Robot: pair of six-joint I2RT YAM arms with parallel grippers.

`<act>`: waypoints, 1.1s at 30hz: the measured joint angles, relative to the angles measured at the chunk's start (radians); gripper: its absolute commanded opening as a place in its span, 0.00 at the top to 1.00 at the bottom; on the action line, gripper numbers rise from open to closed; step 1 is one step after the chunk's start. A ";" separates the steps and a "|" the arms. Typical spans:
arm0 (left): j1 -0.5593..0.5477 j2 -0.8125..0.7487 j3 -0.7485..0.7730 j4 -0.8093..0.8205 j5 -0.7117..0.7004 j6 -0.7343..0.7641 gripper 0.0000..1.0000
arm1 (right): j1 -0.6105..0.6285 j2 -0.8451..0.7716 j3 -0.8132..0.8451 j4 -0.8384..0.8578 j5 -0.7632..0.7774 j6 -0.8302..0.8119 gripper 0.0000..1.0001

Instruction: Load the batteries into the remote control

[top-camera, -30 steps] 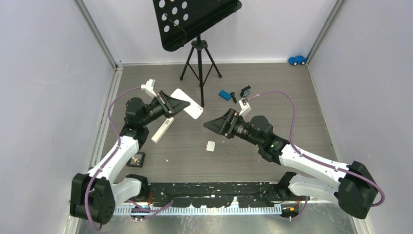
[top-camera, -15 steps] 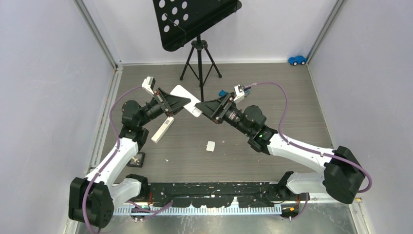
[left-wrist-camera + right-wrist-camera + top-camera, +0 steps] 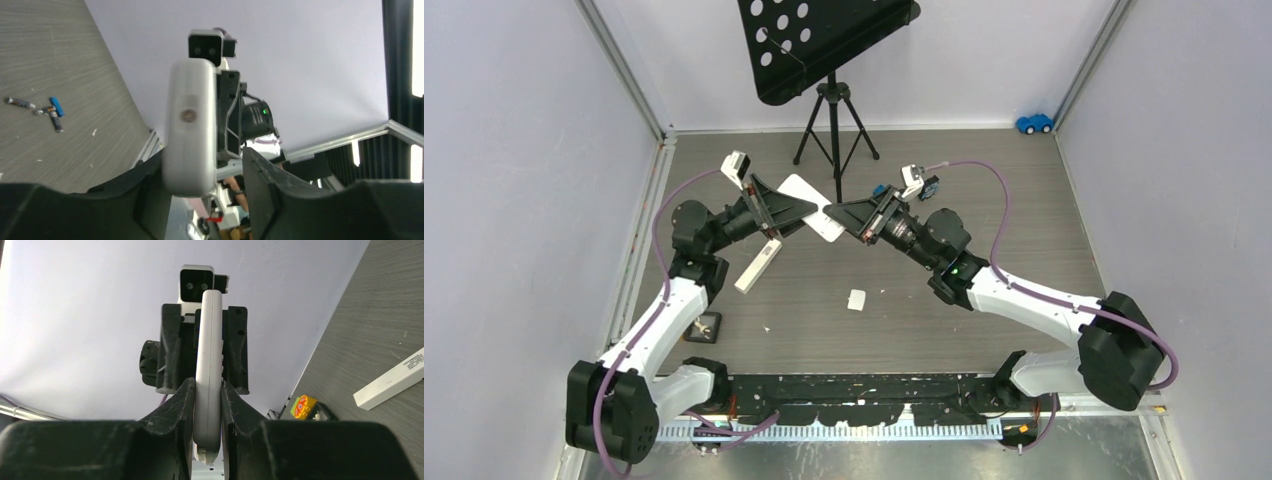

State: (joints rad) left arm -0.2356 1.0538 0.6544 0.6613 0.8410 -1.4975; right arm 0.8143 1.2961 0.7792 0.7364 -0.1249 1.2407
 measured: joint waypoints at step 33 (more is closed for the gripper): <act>0.015 -0.031 0.136 -0.276 0.367 0.327 0.62 | -0.149 -0.029 0.157 -0.320 -0.615 -0.302 0.98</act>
State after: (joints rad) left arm -0.2203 1.0225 0.7902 0.3851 1.2079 -1.1709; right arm 0.6655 1.2667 0.9363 0.4168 -0.7399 0.9386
